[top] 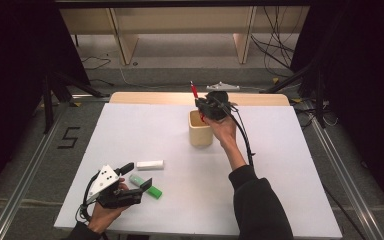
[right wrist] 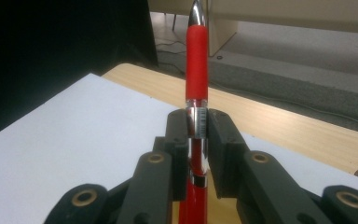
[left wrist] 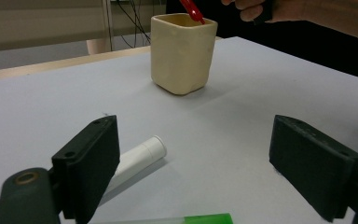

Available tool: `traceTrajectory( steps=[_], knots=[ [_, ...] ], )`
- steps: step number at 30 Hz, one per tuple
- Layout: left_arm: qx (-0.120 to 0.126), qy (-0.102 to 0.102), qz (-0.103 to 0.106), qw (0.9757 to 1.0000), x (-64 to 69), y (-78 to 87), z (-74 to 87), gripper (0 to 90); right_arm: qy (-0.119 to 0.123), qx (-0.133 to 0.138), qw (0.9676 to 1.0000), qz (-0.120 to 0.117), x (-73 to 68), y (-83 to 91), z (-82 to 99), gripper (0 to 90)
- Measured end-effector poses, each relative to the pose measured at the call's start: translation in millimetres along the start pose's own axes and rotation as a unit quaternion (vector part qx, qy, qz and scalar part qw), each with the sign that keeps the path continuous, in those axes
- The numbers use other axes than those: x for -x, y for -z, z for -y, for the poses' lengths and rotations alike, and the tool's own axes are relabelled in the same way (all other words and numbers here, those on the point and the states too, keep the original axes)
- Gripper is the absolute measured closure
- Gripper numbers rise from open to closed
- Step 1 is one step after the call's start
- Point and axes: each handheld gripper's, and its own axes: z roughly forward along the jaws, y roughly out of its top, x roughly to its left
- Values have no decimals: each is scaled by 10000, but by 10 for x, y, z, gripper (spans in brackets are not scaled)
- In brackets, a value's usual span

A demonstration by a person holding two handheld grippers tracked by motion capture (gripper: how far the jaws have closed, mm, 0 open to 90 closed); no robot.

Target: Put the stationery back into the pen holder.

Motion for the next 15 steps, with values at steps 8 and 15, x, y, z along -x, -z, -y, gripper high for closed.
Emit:
traceTrajectory(
  steps=[8, 15],
  knots=[
    [-3, -1, 3, 10000, -1, -1, 0, 157, -18, -73, 10000, -13, 10, -30, 69, 793],
    [-13, -17, -6, 10000, -3, 3, 0, 157, 19, -77, 10000, 0, -2, -32, 96, 792]
  ],
)
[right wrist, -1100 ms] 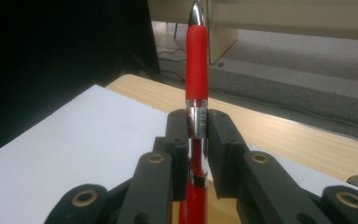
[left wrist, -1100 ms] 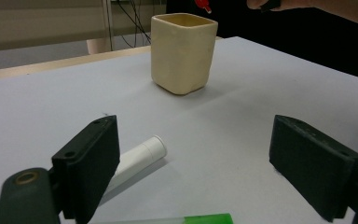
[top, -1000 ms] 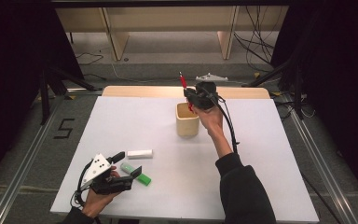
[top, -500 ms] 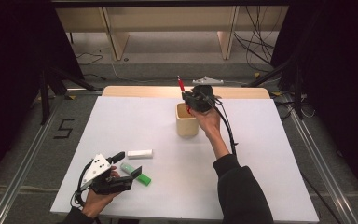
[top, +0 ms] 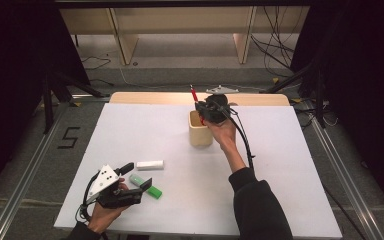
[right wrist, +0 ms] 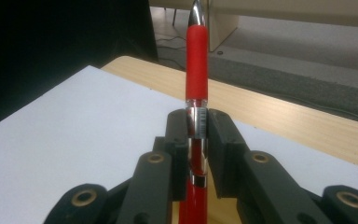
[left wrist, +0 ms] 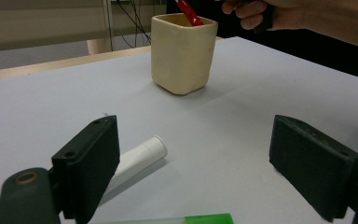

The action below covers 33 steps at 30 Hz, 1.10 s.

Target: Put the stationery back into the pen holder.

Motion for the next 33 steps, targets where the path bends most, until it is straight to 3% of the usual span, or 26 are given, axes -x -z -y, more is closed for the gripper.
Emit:
traceTrajectory(
  steps=[8, 11, 14, 23, 33],
  knots=[
    [-8, -5, 1, 10000, -1, -2, 1, 157, -42, -30, 10000, 29, 25, -11, 59, 779],
    [-4, 3, -2, 10000, 0, -1, 1, 157, -166, -67, 9998, 13, 36, -5, 56, 562],
    [-5, 5, -6, 10000, -2, -1, 1, 157, -242, 22, 9997, -4, 50, 47, 37, 484],
    [-11, 5, -11, 10000, 1, -8, 4, 157, -229, 221, 9993, -173, 60, 302, -1, 386],
    [-86, 4, -4, 10000, 12, -25, 11, 157, 93, 74, 9989, -449, 43, 678, 186, 305]
  ],
)
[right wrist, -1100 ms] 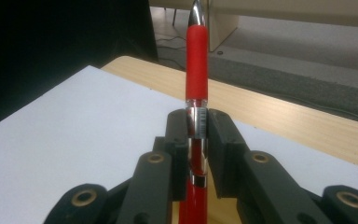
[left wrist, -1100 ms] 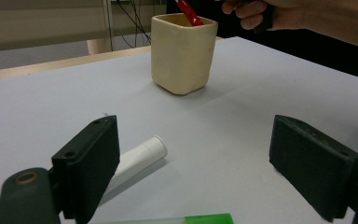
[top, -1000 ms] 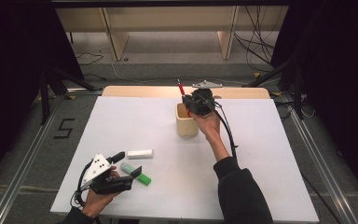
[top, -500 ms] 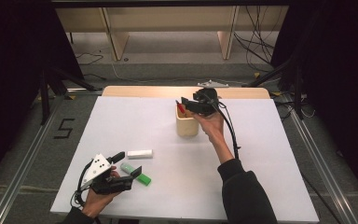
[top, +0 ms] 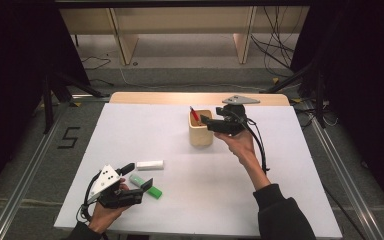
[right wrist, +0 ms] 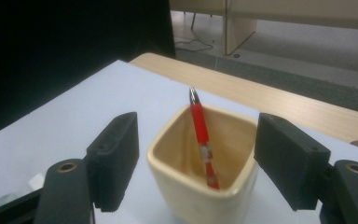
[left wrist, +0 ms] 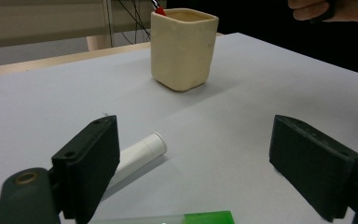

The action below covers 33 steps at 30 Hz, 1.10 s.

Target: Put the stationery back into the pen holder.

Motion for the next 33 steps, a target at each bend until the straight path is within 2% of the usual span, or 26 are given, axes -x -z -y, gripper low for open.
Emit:
traceTrajectory(
  steps=[5, 10, 15, 18, 33],
  knots=[
    [-58, -66, 26, 10000, 11, -17, -4, 157, 40, -27, 9999, -154, -30, 141, 130, 305],
    [-88, 16, 44, 10000, -13, -27, -10, 157, 118, -52, 9996, -259, -89, 244, 257, 301],
    [-136, 13, 41, 9999, -23, -37, -25, 157, 120, 32, 9994, -328, -130, 342, 361, 301],
    [-162, 31, 46, 9999, -23, -45, -21, 157, 168, 40, 9994, -286, -143, 399, 412, 302],
    [-206, 59, 50, 9998, -58, -47, -28, 157, 48, 225, 9992, -333, -140, 658, 665, 300]
  ],
)
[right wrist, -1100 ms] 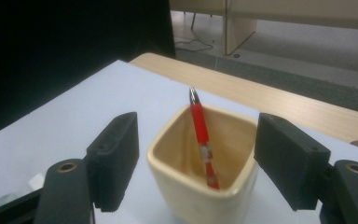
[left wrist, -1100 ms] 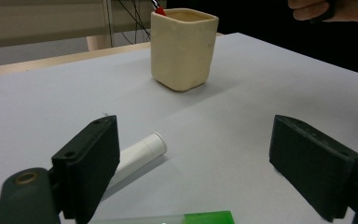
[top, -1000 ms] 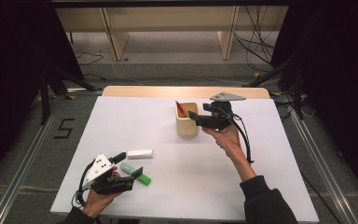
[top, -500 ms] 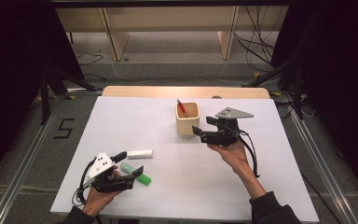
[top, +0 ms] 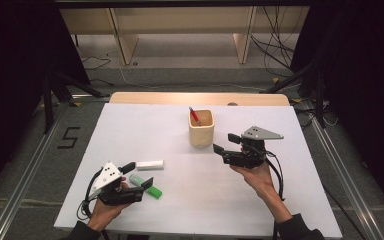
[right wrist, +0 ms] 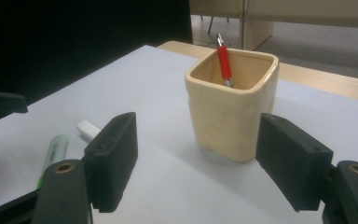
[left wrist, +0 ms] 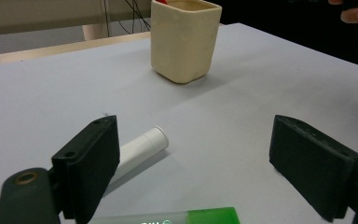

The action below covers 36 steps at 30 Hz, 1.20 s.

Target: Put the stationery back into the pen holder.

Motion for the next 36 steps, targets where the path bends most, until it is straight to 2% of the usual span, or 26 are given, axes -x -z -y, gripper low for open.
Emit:
traceTrajectory(
  steps=[4, 7, 12, 26, 31, 34, 36],
  knots=[
    [-88, 9, -33, 10000, -6, -16, 0, 157, -1, 3, 10000, 9, -23, 104, 98, 300],
    [-157, -63, -58, 9998, -16, -26, -15, 157, -2, 8, 10000, 12, -30, 183, 184, 299],
    [-352, -81, -142, 9992, -42, -64, -53, 157, -101, 29, 9999, 0, -39, 302, 316, 295],
    [-703, -211, -294, 9969, -126, -150, -163, 157, -22, 56, 9999, -134, -171, 446, 521, 275],
    [-967, -281, -301, 9945, -166, -200, -224, 157, -55, 40, 9998, -175, -181, 491, 578, 264],
    [-1165, -346, -285, 9922, -191, -240, -256, 157, -61, 23, 9998, -204, -183, 515, 610, 253],
    [-1363, -431, -193, 9895, -213, -270, -278, 157, -78, 38, 9997, -217, -188, 532, 625, 243]
  ],
)
